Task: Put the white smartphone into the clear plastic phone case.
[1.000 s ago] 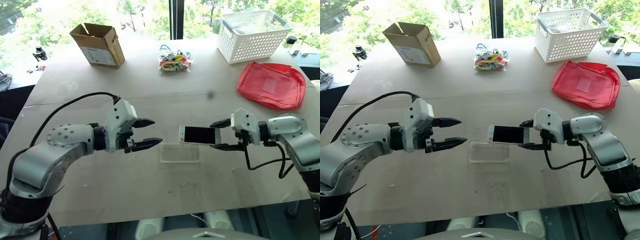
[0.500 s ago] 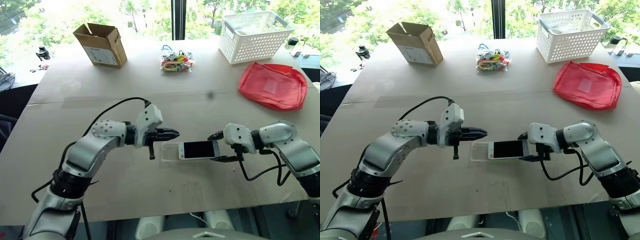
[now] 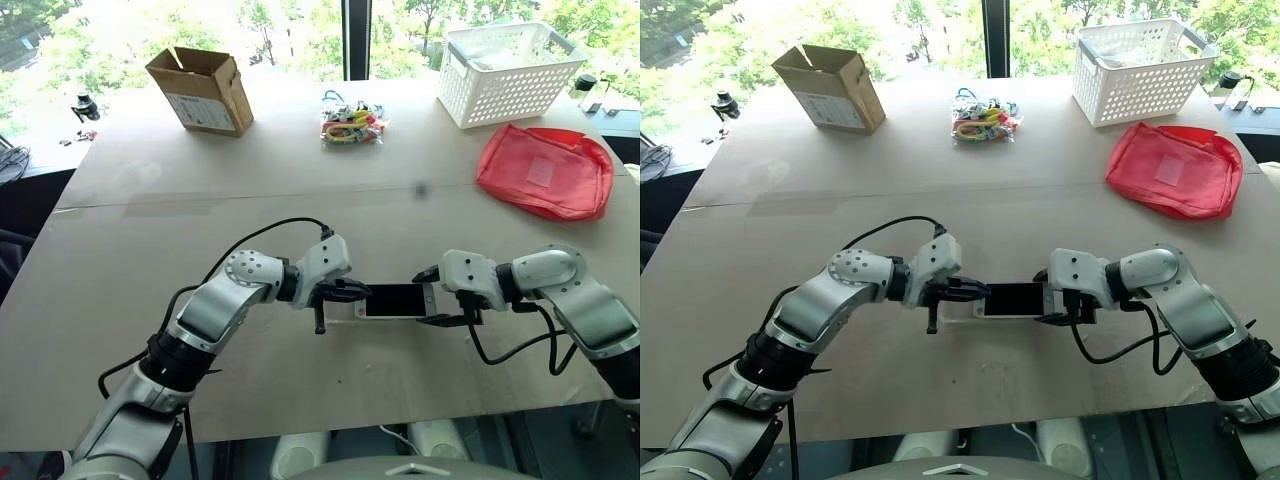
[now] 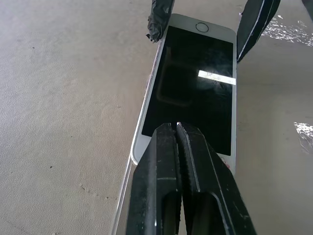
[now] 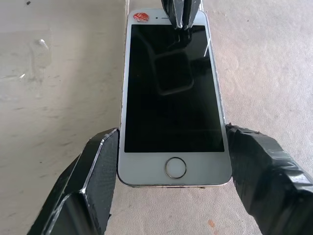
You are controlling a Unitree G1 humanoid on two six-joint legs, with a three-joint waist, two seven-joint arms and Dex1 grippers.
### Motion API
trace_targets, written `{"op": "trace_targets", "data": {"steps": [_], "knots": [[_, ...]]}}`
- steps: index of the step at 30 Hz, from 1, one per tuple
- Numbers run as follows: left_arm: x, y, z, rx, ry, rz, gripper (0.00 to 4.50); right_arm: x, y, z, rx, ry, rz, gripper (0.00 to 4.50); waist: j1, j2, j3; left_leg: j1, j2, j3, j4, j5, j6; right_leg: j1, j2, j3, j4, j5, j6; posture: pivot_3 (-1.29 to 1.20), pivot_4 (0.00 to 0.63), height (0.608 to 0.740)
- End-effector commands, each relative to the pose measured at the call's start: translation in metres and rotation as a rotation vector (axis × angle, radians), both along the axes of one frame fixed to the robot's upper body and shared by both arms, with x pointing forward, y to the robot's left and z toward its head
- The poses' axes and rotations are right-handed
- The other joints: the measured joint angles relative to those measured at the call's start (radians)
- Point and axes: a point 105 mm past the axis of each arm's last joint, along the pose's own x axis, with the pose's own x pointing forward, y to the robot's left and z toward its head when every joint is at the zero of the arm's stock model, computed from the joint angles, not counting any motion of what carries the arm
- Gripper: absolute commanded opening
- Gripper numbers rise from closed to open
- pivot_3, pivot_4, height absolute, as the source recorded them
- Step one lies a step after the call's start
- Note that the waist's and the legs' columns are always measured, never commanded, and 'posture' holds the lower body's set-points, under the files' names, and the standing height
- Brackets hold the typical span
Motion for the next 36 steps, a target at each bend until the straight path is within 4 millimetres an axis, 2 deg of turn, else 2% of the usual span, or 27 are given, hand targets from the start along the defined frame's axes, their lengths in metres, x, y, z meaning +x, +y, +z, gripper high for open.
{"op": "trace_targets", "data": {"steps": [1,8,19,22,23,31,34,36], "knots": [[-0.001,-0.003,-0.015,0.014,0.043,0.011,0.13,-0.004,0.007,0.013,0.016,-0.037,0.036,2.94,0.0,0.0,0.0,0.0,0.0,0.0,0.0,0.0,0.0,0.0,0.0,0.0,0.0,0.0,0.0,0.0,0.15,0.74],[-0.013,0.001,-0.043,0.046,0.15,0.027,0.13,-0.004,0.012,0.017,0.011,-0.056,0.053,2.94,0.0,0.0,-0.002,0.001,0.0,0.0,0.001,0.0,0.0,0.001,0.0,0.0,0.001,0.0,0.0,0.0,0.15,0.74],[-0.023,0.005,-0.049,0.066,0.173,0.031,0.13,-0.001,0.018,0.025,0.019,-0.072,0.045,2.94,-0.001,-0.001,-0.003,0.002,0.0,0.0,0.001,0.0,0.0,0.002,0.0,0.001,0.001,0.0,0.0,0.0,0.15,0.74],[-0.023,0.005,-0.05,0.066,0.171,0.038,0.0,0.003,0.019,0.029,0.029,-0.085,0.032,4.25,-0.003,0.0,-0.004,0.003,0.0,0.001,0.001,0.0,0.0,0.002,0.0,0.001,0.001,0.0,0.0,0.0,0.15,0.74],[-0.023,0.005,-0.05,0.066,0.171,0.04,0.0,0.004,0.019,0.031,0.036,-0.092,0.026,4.39,-0.002,0.0,-0.004,0.003,0.0,0.001,0.001,0.0,0.0,0.002,0.0,0.001,0.001,0.0,0.0,0.0,0.15,0.74],[-0.024,0.008,-0.052,0.072,0.173,0.051,0.0,0.009,0.018,0.046,0.097,-0.118,-0.007,4.39,0.002,0.0,-0.006,0.003,0.0,0.0,0.001,0.0,0.0,0.003,-0.001,0.0,0.0,0.0,0.0,0.0,0.15,0.74],[-0.025,0.009,-0.054,0.076,0.173,0.053,0.0,0.014,0.012,0.053,0.126,-0.116,-0.048,4.39,0.002,0.0,-0.006,0.003,0.0,0.0,0.001,0.0,0.0,0.003,-0.001,0.0,0.001,0.0,0.0,0.0,0.15,0.74],[-0.024,0.009,-0.054,0.078,0.172,0.056,0.0,0.017,0.001,0.051,0.101,-0.113,-0.083,4.39,0.002,0.0,-0.006,0.003,0.0,0.0,0.001,0.0,0.0,0.004,-0.001,0.0,0.001,0.0,0.0,0.0,0.15,0.74]]}}
